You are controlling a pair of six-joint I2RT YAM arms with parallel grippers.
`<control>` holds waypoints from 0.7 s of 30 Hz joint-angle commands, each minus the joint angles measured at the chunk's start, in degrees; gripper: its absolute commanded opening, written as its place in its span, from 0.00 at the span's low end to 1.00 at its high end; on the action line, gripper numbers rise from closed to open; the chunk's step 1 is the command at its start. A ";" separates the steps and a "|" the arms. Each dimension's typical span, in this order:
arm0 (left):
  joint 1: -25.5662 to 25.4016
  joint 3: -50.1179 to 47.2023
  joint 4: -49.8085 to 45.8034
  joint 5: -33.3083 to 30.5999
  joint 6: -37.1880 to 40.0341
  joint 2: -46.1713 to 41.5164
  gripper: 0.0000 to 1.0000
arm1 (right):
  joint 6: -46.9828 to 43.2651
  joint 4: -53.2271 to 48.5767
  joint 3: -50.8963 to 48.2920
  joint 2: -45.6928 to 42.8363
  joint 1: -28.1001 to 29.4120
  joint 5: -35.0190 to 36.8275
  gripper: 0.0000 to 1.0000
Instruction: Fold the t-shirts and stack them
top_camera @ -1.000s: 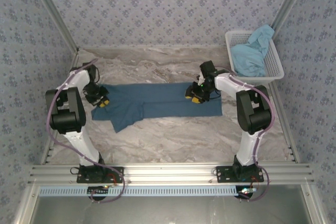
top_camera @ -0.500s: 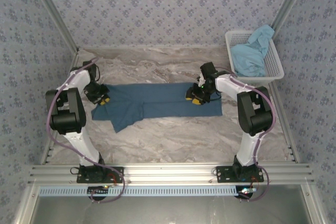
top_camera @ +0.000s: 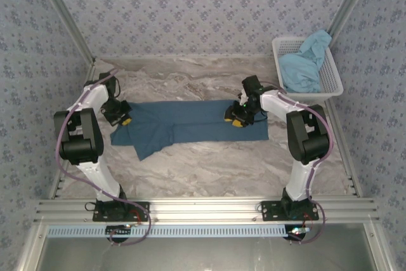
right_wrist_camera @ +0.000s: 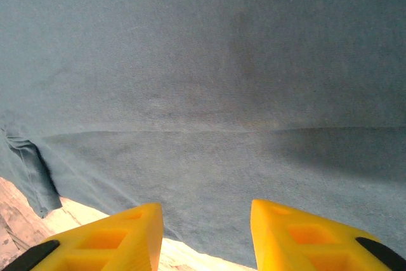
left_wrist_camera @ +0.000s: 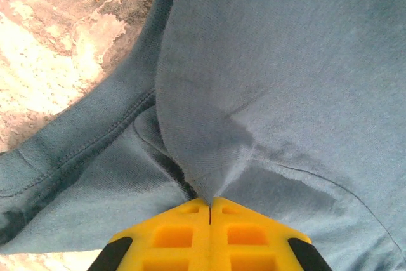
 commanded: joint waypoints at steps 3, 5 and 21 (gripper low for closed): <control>-0.25 1.66 -2.50 -0.76 0.49 -1.52 0.00 | -0.78 -1.42 -1.28 -2.01 0.44 0.13 0.43; -0.26 2.83 -3.11 -1.30 0.47 -1.35 0.00 | -0.78 -1.46 -1.54 -2.17 0.44 0.06 0.43; -0.25 20.54 -12.89 -2.65 0.67 7.87 0.00 | -1.61 -2.63 -1.65 0.25 0.44 1.69 0.42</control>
